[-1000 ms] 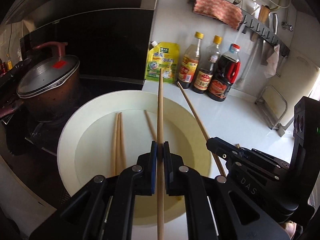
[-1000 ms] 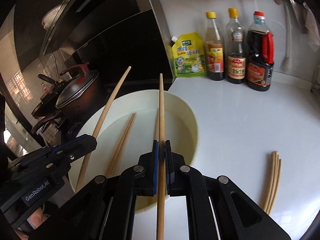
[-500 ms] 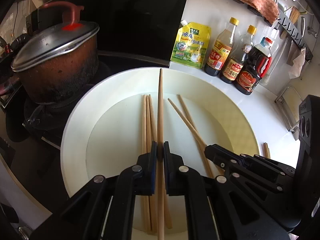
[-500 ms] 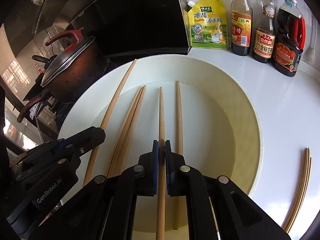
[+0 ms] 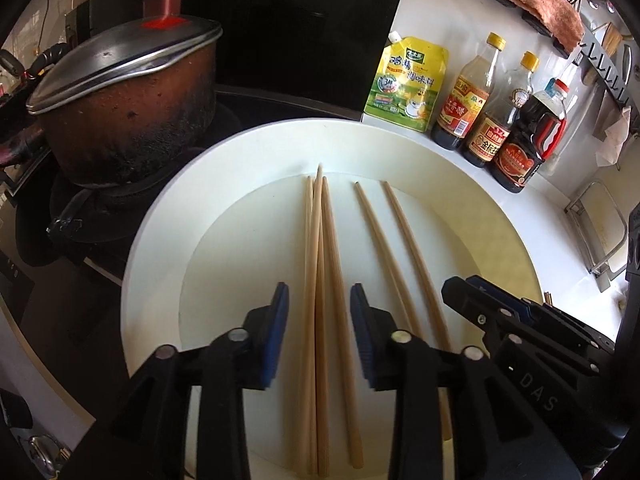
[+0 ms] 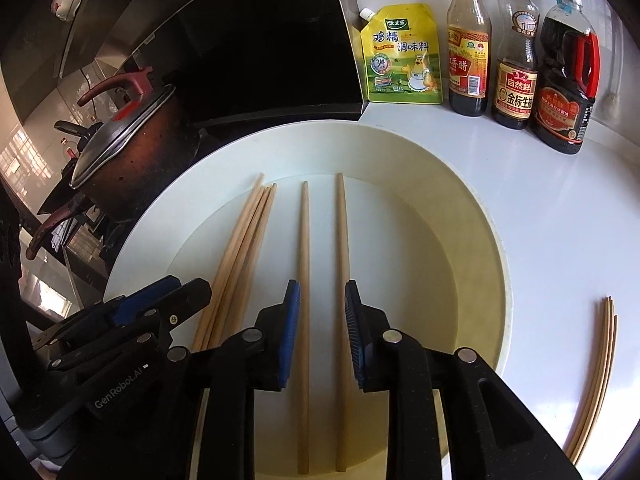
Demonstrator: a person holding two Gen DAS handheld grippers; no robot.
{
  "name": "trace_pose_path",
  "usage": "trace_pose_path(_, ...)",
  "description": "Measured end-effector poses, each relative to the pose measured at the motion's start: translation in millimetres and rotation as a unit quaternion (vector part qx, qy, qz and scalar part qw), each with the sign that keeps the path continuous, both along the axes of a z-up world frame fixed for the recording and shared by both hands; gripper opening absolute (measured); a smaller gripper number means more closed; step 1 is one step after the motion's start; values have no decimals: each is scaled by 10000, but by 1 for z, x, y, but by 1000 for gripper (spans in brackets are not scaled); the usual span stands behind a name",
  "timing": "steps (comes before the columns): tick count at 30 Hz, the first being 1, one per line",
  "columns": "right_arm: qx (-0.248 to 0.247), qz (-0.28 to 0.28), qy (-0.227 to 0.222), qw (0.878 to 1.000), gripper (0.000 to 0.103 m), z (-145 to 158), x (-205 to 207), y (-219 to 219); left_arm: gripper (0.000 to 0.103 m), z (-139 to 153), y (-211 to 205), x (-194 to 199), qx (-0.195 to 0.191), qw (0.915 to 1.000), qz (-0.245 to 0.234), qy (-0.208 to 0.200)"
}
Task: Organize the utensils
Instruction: 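Withdraw both open tools from the basin back over the chopstick bundle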
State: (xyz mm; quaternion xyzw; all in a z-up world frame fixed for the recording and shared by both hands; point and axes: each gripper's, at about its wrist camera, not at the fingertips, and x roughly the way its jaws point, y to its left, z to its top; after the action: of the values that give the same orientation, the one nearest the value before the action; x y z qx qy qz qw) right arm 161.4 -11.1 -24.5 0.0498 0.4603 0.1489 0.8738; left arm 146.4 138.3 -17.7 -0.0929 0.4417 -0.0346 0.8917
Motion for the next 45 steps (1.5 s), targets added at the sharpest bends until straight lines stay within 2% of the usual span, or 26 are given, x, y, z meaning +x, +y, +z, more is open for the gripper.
trace_pose_path(19,-75,-122,-438,9989,25,22,-56,-23,46,16,-6,-42,56,9996,35,-288)
trace_pose_path(34,51,-408,-646,9971,31,39,-102,-70,50,35,-41,-77,167,9988,-181,-414)
trace_pose_path(38,17,-452,-808,9957,35,48,-117,-90,54,43,-57,-84,194,9980,-313,-517)
trace_pose_path(45,-59,-703,-1072,9917,36,59,-138,-131,54,52,-89,-90,169,9950,-695,-695)
